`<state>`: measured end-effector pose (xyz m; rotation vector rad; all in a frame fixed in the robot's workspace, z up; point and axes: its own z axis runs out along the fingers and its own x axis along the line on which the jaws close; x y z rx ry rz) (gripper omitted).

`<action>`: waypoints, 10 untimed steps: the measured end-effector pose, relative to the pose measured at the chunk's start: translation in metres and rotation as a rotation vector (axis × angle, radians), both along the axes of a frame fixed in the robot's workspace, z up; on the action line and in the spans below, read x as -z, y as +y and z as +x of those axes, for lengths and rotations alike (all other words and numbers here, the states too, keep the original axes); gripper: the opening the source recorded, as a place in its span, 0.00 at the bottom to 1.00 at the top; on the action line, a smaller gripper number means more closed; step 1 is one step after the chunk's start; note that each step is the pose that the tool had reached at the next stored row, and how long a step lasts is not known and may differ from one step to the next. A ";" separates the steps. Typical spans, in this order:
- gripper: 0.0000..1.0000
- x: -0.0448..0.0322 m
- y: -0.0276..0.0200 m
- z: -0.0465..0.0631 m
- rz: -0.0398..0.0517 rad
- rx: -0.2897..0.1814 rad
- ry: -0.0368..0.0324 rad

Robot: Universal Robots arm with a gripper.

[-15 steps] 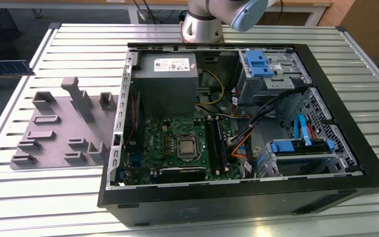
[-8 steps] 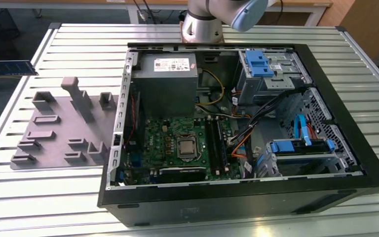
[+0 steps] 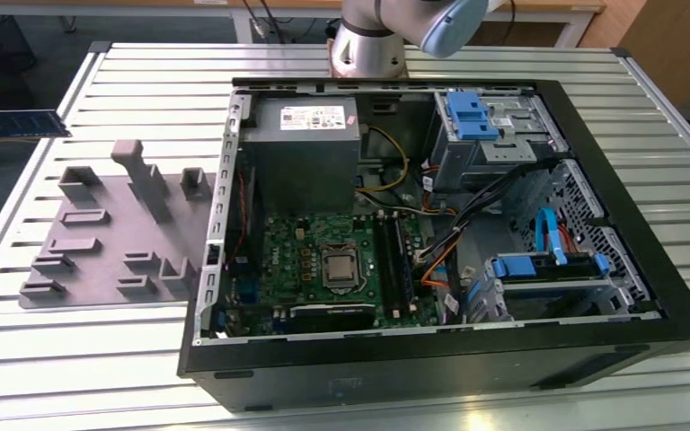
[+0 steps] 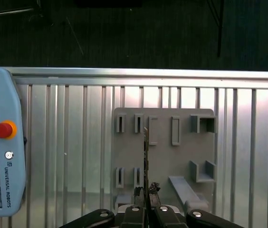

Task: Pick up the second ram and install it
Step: 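Pick up the second ram and move it above second insertion slot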

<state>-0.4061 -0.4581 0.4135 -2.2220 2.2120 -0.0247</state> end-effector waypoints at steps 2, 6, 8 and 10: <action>0.14 0.0000 0.0000 0.001 0.0000 0.000 0.0000; 0.14 0.0000 0.0000 0.003 0.0000 0.000 0.0001; 0.14 0.0000 0.0000 0.004 0.0001 0.000 0.0000; 0.14 0.0000 0.0000 0.006 0.0000 0.000 0.0000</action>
